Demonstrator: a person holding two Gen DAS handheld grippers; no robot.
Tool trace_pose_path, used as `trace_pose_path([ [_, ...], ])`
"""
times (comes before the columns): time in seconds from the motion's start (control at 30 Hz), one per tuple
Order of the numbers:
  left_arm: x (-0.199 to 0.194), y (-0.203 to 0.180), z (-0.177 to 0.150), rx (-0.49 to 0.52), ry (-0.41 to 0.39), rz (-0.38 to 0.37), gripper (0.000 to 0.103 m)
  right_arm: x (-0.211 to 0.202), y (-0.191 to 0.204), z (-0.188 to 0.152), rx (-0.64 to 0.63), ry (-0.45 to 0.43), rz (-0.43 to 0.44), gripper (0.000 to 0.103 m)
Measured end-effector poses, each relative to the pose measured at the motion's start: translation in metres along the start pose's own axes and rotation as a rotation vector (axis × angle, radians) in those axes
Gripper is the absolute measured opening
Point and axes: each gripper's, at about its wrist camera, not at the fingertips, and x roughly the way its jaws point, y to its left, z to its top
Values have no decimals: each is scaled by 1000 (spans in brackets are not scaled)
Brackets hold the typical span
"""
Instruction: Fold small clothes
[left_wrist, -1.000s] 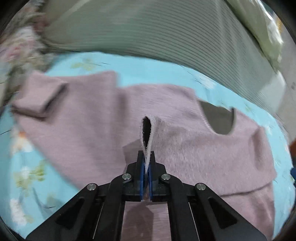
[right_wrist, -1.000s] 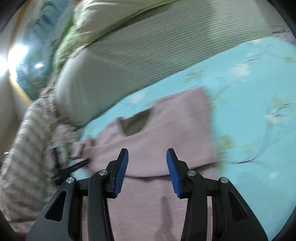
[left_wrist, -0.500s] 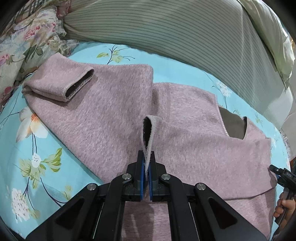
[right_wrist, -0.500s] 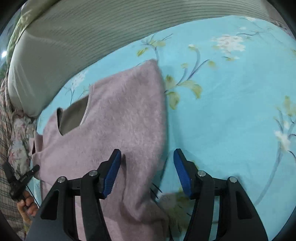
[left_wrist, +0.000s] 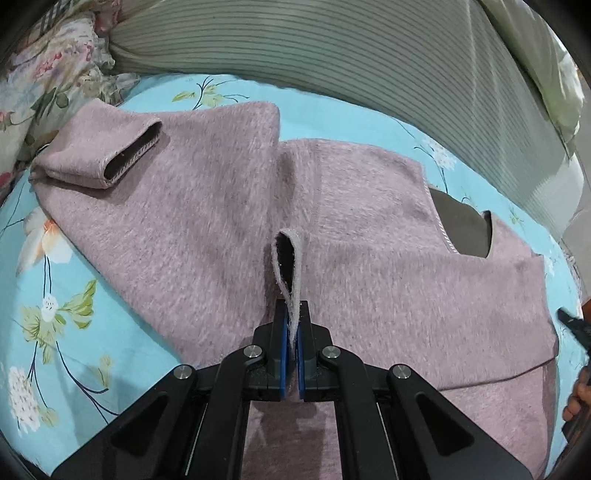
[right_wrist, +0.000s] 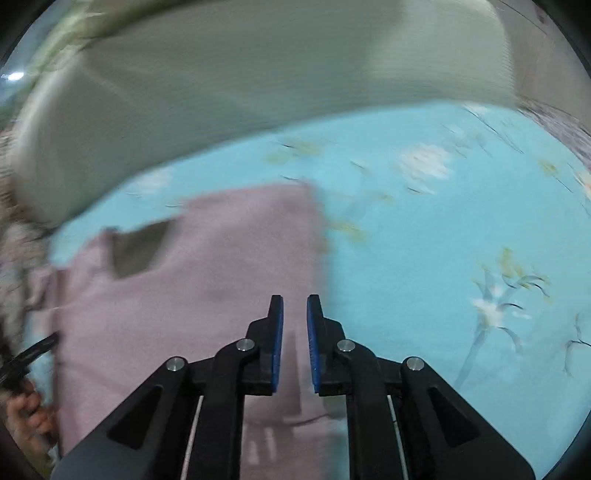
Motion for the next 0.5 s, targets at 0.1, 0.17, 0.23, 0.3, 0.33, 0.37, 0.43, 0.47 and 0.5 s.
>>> trace_pose_path([
  [0.1, 1, -2, -1, -3, 10, -1, 3, 18, 23, -11, -65, 97, 87, 38],
  [0.17, -1, -1, -2, -9, 13, -4, 5, 39, 18, -22, -82, 164, -4, 38],
  [0.23, -6, 6, -4, -16, 14, -1, 7, 42, 6, -24, -51, 154, -6, 35],
  [0.3, -13, 16, -6, -16, 11, 21, 8, 29, 2, -24, -28, 128, -40, 37],
  [0.33, -19, 24, -7, -21, 3, 38, 14, 22, 5, -23, -22, 112, -40, 38],
  [0.37, -24, 32, -6, -29, -6, 55, 15, 11, 9, -24, -8, 89, 1, 38],
  [0.43, -32, 47, -2, -55, -22, 99, 32, -4, 14, -29, -2, 69, 85, 45],
  [0.47, -35, 55, 1, -70, -28, 107, 39, -13, 22, -33, -9, 61, 125, 48],
  [0.5, -37, 63, 4, -85, -35, 114, 49, -19, 25, -36, -19, 59, 144, 54],
])
